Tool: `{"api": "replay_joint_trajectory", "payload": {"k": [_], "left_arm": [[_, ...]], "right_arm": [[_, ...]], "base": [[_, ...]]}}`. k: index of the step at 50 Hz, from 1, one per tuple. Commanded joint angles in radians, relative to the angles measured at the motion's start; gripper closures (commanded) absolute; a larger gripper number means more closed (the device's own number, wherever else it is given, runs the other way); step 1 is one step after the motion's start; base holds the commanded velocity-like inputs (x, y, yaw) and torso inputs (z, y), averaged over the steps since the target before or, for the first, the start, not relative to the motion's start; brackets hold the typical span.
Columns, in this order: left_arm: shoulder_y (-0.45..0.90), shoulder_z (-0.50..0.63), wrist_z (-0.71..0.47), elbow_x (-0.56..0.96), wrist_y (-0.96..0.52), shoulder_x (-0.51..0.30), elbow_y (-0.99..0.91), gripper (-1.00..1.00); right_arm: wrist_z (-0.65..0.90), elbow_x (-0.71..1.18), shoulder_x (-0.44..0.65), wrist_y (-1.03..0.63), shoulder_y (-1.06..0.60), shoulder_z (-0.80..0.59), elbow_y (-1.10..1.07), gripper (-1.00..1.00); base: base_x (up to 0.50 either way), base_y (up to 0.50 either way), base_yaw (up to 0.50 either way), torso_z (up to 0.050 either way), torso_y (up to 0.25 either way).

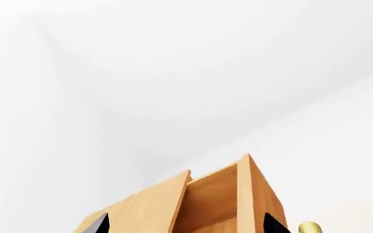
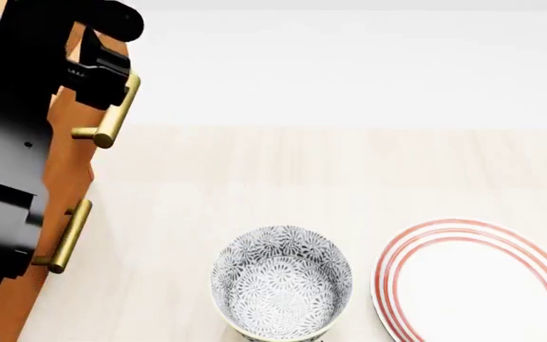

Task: Open the top drawer of the cabinet.

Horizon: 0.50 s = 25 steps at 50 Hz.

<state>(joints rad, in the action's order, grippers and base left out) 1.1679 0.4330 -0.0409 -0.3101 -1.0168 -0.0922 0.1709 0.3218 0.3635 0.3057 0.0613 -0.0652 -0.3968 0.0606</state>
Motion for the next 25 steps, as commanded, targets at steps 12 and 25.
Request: {"api": "replay_joint_trajectory", "payload": {"k": [12,25], "left_arm": [[0.077,-0.085,0.008,0.076,-0.015,0.029,0.149,-1.00],[0.111,-0.118,0.047,0.142,-0.051,0.037,0.213,-1.00]], "right_arm": [[-0.020,-0.012,-0.016,0.002,0.000,0.015,0.001,-1.00],[-0.014,-0.010,-0.012,-0.001,-0.001,0.013,-0.005,-1.00]], "base": [[0.00,0.00,0.00,0.000,0.000],[0.00,0.00,0.00,0.000,0.000]]}}
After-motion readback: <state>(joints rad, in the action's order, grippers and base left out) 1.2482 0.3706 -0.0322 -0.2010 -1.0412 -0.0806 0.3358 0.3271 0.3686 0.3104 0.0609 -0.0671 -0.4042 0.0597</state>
